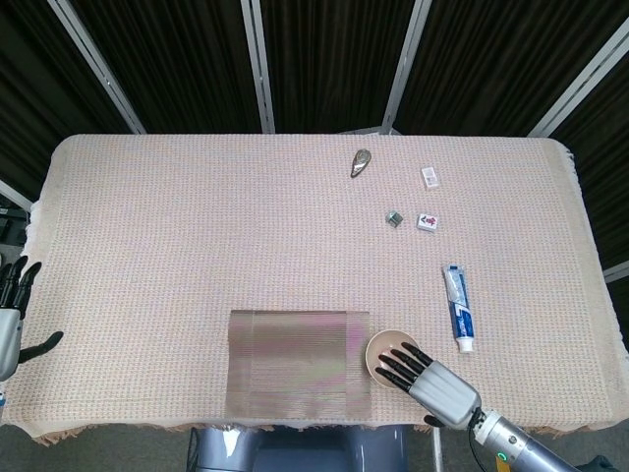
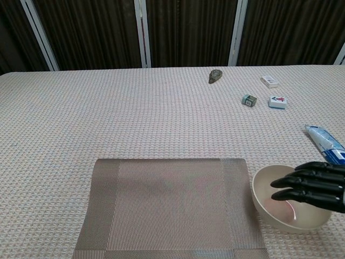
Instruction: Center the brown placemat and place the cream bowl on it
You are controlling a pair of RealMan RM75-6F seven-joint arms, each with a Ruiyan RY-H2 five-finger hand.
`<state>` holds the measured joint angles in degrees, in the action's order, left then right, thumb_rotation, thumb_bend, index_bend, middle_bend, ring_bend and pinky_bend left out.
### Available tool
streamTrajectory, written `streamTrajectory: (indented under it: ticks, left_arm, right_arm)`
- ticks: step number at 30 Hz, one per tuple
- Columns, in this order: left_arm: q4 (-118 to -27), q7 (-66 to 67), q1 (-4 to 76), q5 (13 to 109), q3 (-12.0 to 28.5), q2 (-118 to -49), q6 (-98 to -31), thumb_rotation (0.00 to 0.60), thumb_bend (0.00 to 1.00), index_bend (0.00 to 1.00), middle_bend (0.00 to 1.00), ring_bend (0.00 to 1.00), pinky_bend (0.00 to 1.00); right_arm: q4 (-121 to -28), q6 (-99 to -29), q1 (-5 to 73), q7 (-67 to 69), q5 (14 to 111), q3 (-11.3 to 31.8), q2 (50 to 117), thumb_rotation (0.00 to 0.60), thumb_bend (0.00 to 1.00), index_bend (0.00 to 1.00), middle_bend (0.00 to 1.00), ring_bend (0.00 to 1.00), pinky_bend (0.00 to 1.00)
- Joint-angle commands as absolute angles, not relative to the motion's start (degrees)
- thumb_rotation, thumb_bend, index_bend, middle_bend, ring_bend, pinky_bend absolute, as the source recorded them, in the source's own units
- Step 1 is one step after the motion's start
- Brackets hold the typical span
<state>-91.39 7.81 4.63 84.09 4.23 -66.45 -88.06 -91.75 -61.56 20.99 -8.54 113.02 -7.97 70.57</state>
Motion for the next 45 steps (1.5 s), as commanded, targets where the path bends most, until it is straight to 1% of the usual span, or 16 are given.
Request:
streamTrajectory:
  ticks: [1,3,5,8,9,11,13,16,18,23,29,32,34,37,40,45]
  left_arm:
    - [-91.3,7.5,4.6,84.0,4.3,-66.3,-88.1,0.6,0.0,0.0,0.0,0.0,0.0]
    - [-91.3,7.3,4.6,84.1,4.3,-66.2,-88.2,0.6,0.0,0.0,0.0,0.0,0.0]
    - [-91.4,7.1,4.6,84.1,4.4,-66.1,-88.2,0.6,0.0,0.0,0.0,0.0,0.0]
    - [-91.4,6.9,4.6,84.2,4.4,-66.1,-88.1,0.6,0.0,0.0,0.0,0.0,0.0]
    - [-91.5,6.9,4.6,84.2,4.4,-66.1,-88.1,0.6,0.0,0.0,0.0,0.0,0.0]
    - [-91.5,6.9,4.6,84.3,4.4,-66.1,-88.1,0.6,0.0,0.0,0.0,0.0,0.0]
    - [-91.6,7.0,4.7,84.4,4.3,-66.1,-88.1,0.6,0.0,0.0,0.0,0.0,0.0]
    - [-91.7,7.1,4.7,84.4,4.3,-66.2,-88.0,0.6,0.0,0.0,0.0,0.0,0.0]
    - [-91.7,7.1,4.7,84.4,4.3,-66.2,-88.0,0.6,0.0,0.0,0.0,0.0,0.0]
    - [-91.9,6.9,4.6,84.4,4.3,-66.0,-88.2,0.6,0.0,0.0,0.0,0.0,0.0]
    - [-92.1,6.5,4.5,84.5,4.3,-65.8,-88.4,0.6,0.0,0.0,0.0,0.0,0.0]
    - [-92.2,6.4,4.5,84.7,4.3,-65.7,-88.4,0.6,0.0,0.0,0.0,0.0,0.0]
    - [-92.2,6.3,4.5,84.7,4.3,-65.7,-88.3,0.6,0.0,0.0,0.0,0.0,0.0]
    - [-92.3,6.2,4.5,84.7,4.3,-65.6,-88.2,0.6,0.0,0.0,0.0,0.0,0.0]
    - [-92.3,6.2,4.6,84.7,4.3,-65.6,-88.2,0.6,0.0,0.0,0.0,0.0,0.0]
    - [-92.4,6.2,4.7,84.5,4.3,-65.7,-87.9,0.6,0.0,0.0,0.0,0.0,0.0]
  right_arm:
    - [-90.3,-61.1,21.4,-9.7,111.8,-7.3,72.4,0.6,0.0,0.1,0.0,0.0,0.0]
    - [-89.4,-61.0,21.6,-10.3,111.1,-6.9,73.3,0.6,0.0,0.12,0.0,0.0,0.0]
    - [-88.7,-61.1,21.7,-10.5,110.5,-6.6,73.9,0.6,0.01,0.18,0.0,0.0,0.0]
    - [-87.7,-61.5,21.8,-10.2,109.5,-6.5,74.9,0.6,0.11,0.33,0.0,0.0,0.0]
    - [-87.5,-61.6,21.8,-10.1,109.3,-6.5,75.2,0.6,0.17,0.39,0.0,0.0,0.0]
    - [-87.0,-61.8,21.8,-9.9,109.0,-6.5,75.6,0.6,0.23,0.45,0.0,0.0,0.0]
    - [-86.5,-61.9,21.8,-9.3,108.7,-6.6,76.1,0.6,0.32,0.56,0.0,0.0,0.0]
    - [-85.1,-63.5,21.8,-7.3,108.8,-6.9,77.2,0.6,0.39,0.67,0.0,0.0,0.0]
    - [-84.1,-65.4,21.6,-6.4,109.3,-6.8,77.8,0.6,0.39,0.71,0.0,0.0,0.0]
    - [-80.9,-70.9,21.1,-2.9,110.3,-6.4,79.6,0.6,0.39,0.73,0.0,0.0,0.0]
    - [-80.2,-74.3,21.0,0.1,109.5,-5.6,79.1,0.6,0.39,0.73,0.0,0.0,0.0]
    - [-80.6,-76.2,21.1,0.8,108.6,-4.2,78.4,0.6,0.4,0.74,0.0,0.0,0.0]
    - [-80.7,-77.2,21.5,1.2,106.9,-2.2,77.8,0.6,0.4,0.74,0.0,0.0,0.0]
    - [-80.3,-76.5,22.5,1.1,103.4,0.8,76.9,0.6,0.4,0.74,0.0,0.0,0.0]
    - [-79.0,-73.8,24.1,0.5,98.0,4.7,76.4,0.6,0.39,0.74,0.0,0.0,0.0]
    - [-74.8,-67.0,27.0,-1.4,87.7,10.3,76.8,0.6,0.39,0.74,0.0,0.0,0.0]
